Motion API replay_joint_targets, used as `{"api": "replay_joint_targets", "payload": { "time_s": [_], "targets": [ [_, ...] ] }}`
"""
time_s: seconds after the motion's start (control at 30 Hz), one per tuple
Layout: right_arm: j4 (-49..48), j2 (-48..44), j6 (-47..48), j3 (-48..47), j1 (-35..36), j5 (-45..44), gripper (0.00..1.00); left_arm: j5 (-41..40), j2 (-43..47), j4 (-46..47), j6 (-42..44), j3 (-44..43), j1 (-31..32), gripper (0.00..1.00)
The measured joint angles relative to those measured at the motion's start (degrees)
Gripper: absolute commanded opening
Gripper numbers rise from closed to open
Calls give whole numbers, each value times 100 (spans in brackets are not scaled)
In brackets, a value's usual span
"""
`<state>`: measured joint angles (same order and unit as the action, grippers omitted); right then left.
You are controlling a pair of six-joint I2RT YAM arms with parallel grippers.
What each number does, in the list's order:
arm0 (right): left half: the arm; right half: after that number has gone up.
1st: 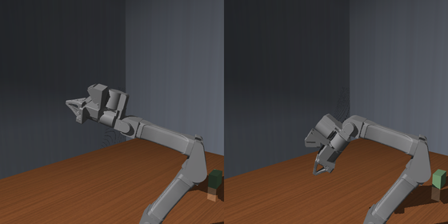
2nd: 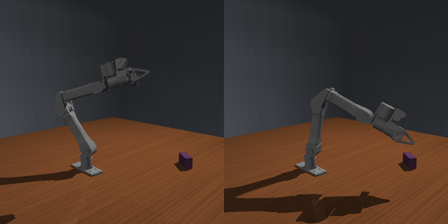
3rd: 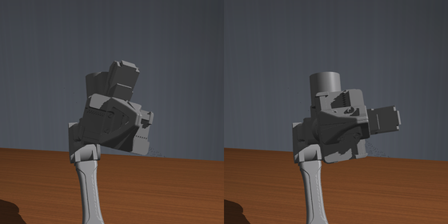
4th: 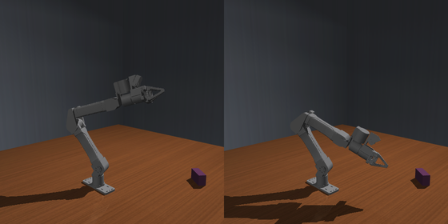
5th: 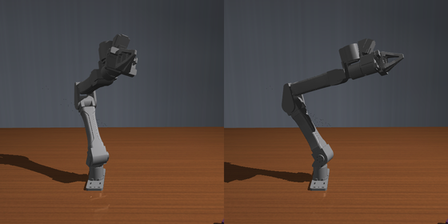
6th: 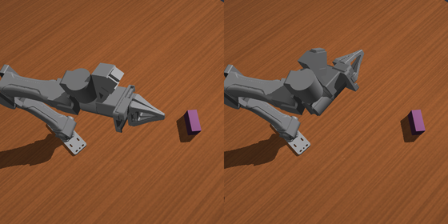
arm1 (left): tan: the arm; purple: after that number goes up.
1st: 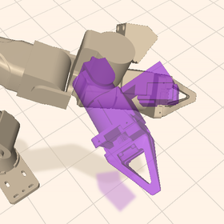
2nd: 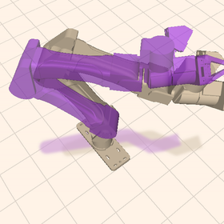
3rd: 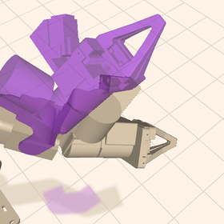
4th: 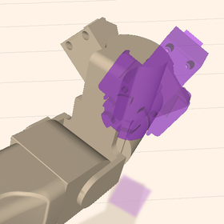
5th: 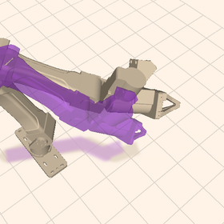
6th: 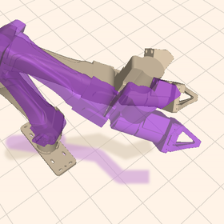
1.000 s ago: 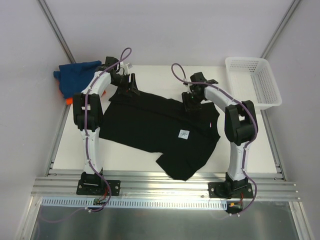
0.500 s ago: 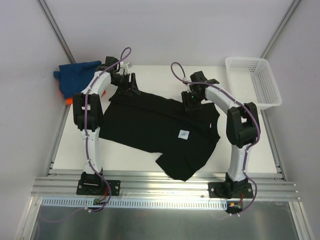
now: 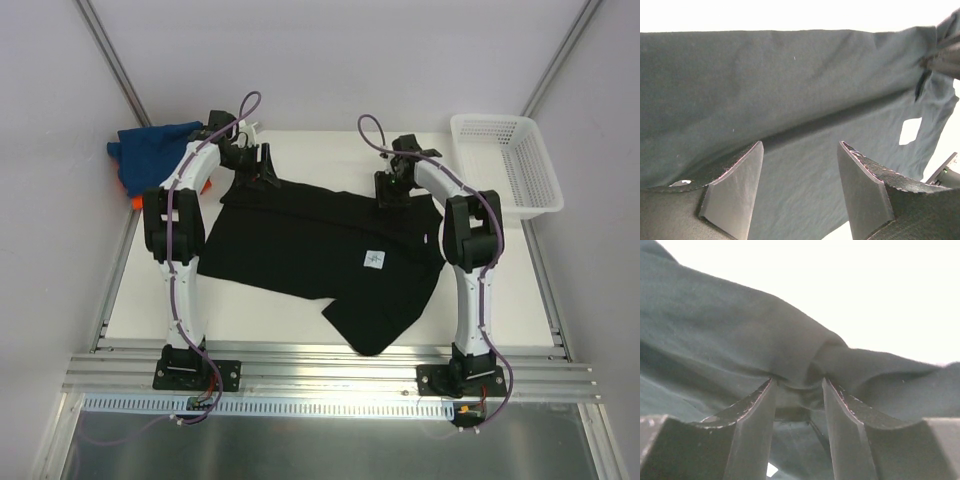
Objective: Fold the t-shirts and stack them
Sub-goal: Fold the tshirt
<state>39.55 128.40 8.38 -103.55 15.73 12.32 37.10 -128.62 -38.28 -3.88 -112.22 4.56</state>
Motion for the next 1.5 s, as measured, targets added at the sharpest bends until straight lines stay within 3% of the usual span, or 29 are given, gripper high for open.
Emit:
{"api": "replay_joint_targets", "payload": {
  "time_s": [0.43, 0.63, 1.07, 1.5],
  "targets": [
    [-238, 905, 26, -1471, -197, -122, 47, -4, 39, -2, -9, 144, 2, 61],
    [-291, 826, 24, -1364, -197, -133, 47, -7, 39, 0, -17, 144, 4, 61],
    [-278, -503, 2, -498, -199, -151, 45, 0, 39, 0, -144, 144, 223, 61],
    [-205, -321, 4, -221, -199, -55, 42, 0, 39, 0, -153, 144, 221, 61]
  ]
}}
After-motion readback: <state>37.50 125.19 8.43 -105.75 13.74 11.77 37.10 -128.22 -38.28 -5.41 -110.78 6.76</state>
